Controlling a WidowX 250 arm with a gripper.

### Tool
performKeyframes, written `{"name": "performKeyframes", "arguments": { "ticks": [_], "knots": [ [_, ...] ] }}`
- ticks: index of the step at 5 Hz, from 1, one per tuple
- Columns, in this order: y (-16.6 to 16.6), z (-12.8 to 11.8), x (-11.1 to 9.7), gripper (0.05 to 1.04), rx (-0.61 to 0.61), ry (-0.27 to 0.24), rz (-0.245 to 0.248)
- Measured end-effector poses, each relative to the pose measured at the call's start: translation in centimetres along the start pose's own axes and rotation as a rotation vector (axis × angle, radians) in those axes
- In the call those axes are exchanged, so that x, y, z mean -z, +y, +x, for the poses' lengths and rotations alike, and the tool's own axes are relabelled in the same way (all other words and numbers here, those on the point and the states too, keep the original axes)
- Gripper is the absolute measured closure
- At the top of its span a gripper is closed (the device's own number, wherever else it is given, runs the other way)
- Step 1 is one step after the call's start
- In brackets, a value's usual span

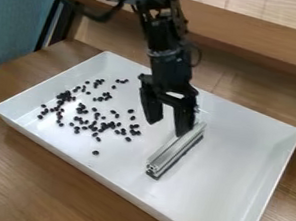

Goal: Sweep into pile

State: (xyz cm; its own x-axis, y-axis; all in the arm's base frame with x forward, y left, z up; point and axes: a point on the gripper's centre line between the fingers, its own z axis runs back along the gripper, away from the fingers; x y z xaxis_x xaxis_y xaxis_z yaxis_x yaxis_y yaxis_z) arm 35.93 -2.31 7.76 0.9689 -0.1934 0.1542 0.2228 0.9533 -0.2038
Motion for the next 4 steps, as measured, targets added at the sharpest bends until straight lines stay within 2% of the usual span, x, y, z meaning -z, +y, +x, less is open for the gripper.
{"name": "performKeyframes", "arguments": {
  "ticks": [2,4],
  "knots": [
    [-0.5,0.3,1.0,0.085,-0.042,0.047,0.104],
    [0.0,0.2,3.2,0.085,-0.042,0.109,0.170]
  ]
}}
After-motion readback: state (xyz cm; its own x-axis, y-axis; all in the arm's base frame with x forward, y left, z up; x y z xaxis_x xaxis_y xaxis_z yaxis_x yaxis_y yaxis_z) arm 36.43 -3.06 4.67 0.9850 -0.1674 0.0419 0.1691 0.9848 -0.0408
